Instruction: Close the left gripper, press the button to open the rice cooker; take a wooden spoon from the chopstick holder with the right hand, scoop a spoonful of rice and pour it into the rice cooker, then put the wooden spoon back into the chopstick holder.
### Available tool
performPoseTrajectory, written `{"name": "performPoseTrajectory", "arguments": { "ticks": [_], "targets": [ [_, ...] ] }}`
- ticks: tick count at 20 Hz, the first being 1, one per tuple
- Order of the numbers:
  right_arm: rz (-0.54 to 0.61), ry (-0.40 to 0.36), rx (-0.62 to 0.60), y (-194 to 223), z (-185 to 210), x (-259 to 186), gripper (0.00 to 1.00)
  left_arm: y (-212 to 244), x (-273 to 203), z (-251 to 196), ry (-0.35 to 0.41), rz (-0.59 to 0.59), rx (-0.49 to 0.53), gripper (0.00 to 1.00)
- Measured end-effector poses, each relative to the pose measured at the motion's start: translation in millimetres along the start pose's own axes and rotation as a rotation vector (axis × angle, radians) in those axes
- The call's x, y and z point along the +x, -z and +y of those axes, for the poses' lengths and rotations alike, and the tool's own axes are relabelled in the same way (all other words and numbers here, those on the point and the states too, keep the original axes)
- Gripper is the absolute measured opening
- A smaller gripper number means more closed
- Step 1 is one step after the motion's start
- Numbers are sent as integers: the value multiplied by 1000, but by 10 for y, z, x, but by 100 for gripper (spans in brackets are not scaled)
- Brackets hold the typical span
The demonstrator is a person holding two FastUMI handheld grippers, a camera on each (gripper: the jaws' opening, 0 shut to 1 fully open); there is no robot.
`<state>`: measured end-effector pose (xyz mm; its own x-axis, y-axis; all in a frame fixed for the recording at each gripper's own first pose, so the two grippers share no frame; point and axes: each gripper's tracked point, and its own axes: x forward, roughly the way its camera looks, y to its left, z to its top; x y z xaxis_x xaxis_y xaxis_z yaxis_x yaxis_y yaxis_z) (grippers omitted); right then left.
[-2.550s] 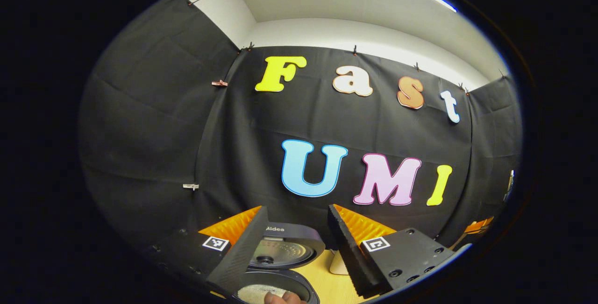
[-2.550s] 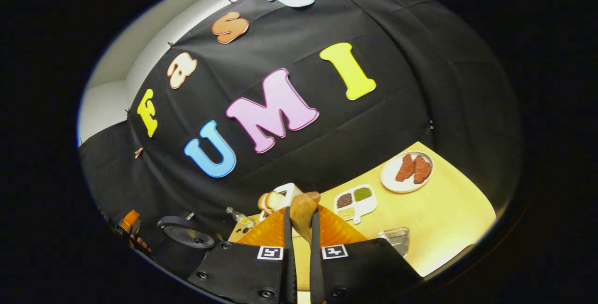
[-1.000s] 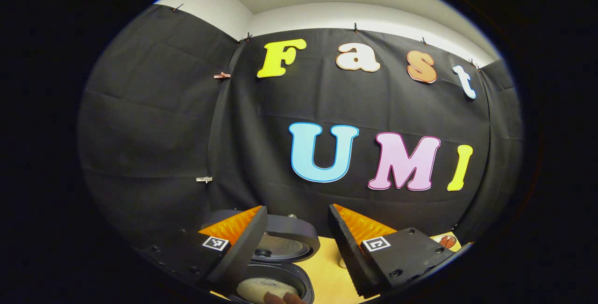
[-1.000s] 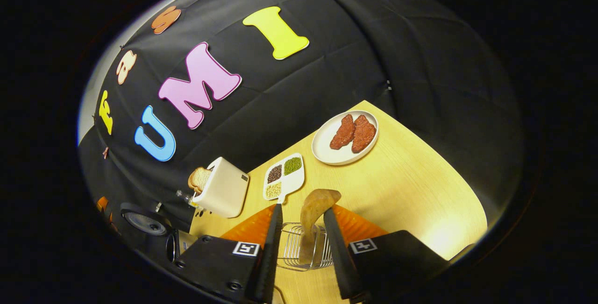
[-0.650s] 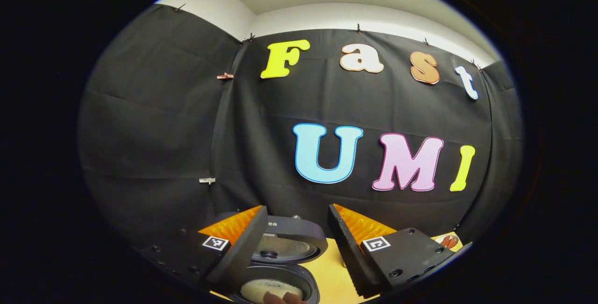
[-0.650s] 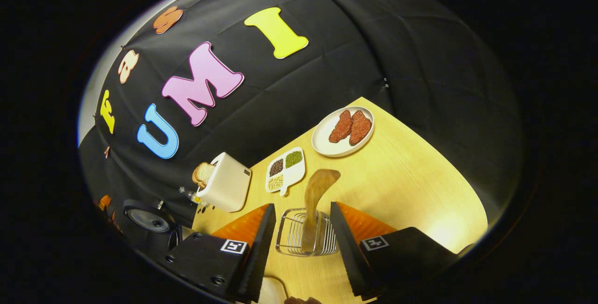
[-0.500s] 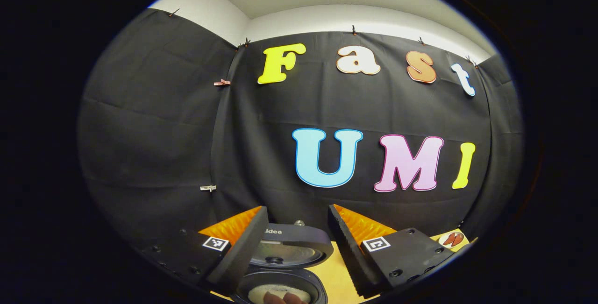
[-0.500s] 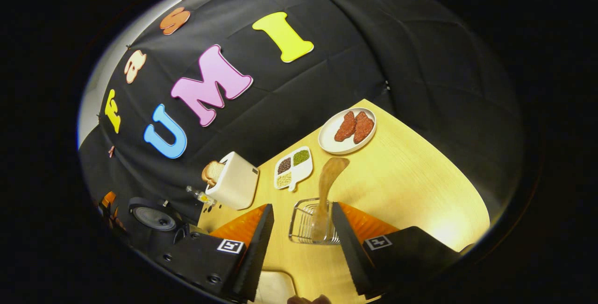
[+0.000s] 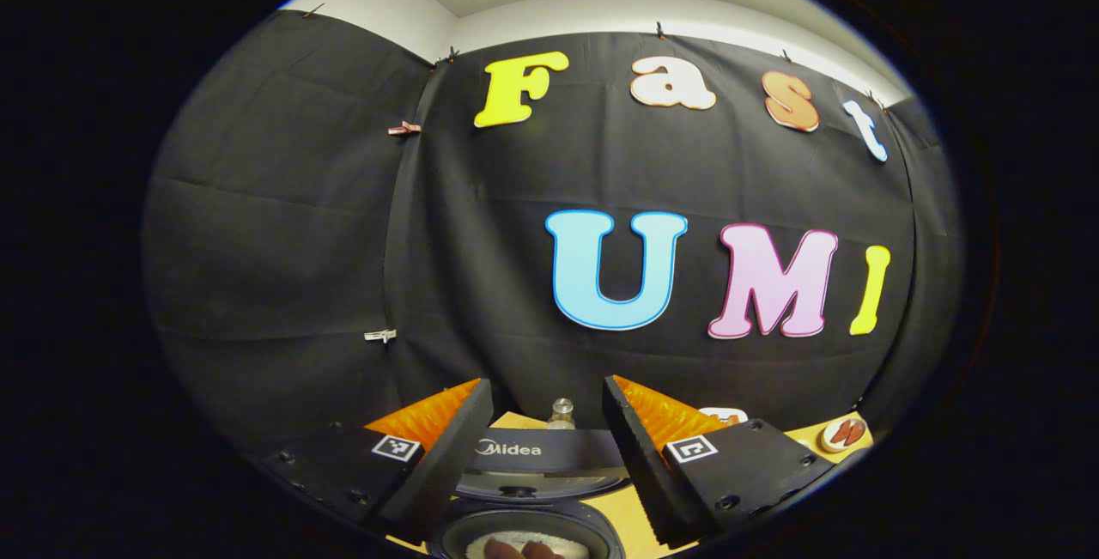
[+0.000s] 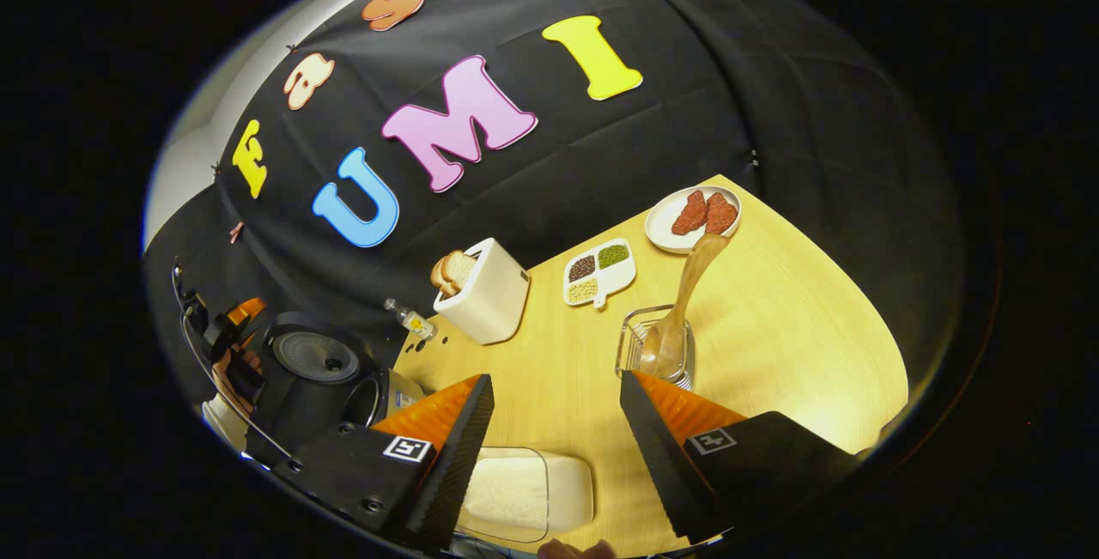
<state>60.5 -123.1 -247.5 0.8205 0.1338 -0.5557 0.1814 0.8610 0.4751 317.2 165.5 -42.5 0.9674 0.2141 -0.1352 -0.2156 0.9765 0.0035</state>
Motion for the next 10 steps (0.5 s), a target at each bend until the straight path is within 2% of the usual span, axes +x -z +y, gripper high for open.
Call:
{"name": "performPoseTrajectory", "arguments": {
  "ticks": [3,4,6,8,10],
  "targets": [
    [0,-18,-27,78,221,-55,92,195,86,119,-28,65,-9,89],
    [0,-21,-37,103,282,-63,92,235,90,140,-35,68,2,94],
    [9,-29,-43,192,393,-71,92,251,78,121,-30,77,38,87],
    [13,-33,-39,240,500,-79,92,280,33,122,-27,80,69,88],
    [17,-39,-53,296,612,-86,92,279,-45,115,-24,84,54,89]
  ]
}}
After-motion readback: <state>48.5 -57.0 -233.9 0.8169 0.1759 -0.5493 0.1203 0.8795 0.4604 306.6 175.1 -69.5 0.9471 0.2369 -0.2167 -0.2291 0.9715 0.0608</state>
